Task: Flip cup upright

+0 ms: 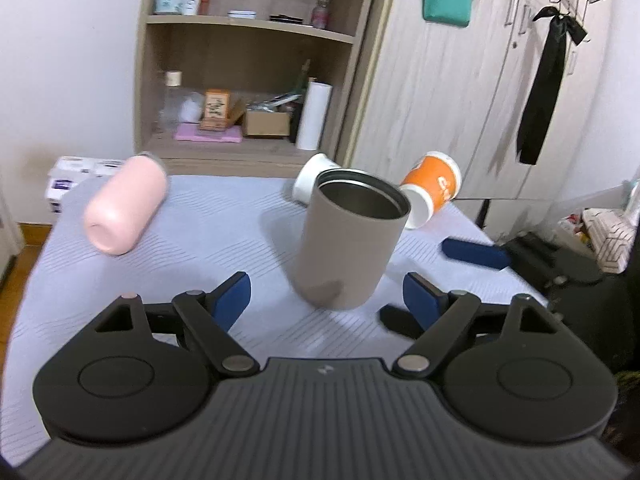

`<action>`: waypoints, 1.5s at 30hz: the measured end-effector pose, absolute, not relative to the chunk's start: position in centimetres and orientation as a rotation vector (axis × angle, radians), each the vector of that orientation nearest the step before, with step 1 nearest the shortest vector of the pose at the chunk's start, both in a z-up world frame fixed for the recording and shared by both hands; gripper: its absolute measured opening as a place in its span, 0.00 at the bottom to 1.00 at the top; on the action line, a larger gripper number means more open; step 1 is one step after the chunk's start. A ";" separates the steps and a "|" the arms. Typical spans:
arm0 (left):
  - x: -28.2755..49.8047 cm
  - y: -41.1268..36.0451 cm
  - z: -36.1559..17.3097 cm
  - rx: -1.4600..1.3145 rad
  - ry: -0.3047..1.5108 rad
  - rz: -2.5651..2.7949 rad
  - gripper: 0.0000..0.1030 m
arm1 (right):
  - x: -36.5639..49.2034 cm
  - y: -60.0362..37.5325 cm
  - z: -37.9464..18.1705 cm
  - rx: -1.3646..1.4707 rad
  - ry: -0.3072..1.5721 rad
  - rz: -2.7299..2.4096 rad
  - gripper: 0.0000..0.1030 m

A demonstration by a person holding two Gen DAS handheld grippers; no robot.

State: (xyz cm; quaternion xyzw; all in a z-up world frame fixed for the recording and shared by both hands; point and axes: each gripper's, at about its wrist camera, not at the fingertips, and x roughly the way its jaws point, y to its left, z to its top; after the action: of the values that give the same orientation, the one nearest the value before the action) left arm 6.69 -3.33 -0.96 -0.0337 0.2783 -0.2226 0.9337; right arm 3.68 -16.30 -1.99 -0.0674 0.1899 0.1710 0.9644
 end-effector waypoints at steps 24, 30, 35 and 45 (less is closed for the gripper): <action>-1.1 0.2 2.8 -0.036 0.525 -0.226 0.92 | -4.3 -17.6 2.2 0.019 0.403 0.095 0.89; -1.8 0.2 2.8 -0.034 0.531 -0.214 0.95 | -5.6 -17.0 2.9 0.002 0.380 0.064 0.93; -2.3 0.5 2.7 -0.040 0.536 -0.182 1.00 | -6.2 -16.5 3.2 0.003 0.394 0.060 0.94; -2.9 1.4 2.7 -0.021 0.556 -0.118 1.00 | -6.5 -16.0 3.3 0.014 0.418 0.011 1.00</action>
State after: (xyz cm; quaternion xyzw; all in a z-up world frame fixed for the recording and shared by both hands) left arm -2.91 1.42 2.70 -0.0105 0.2743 -0.0582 0.9598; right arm -6.53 -16.01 3.34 0.0071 0.2073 0.0053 0.9782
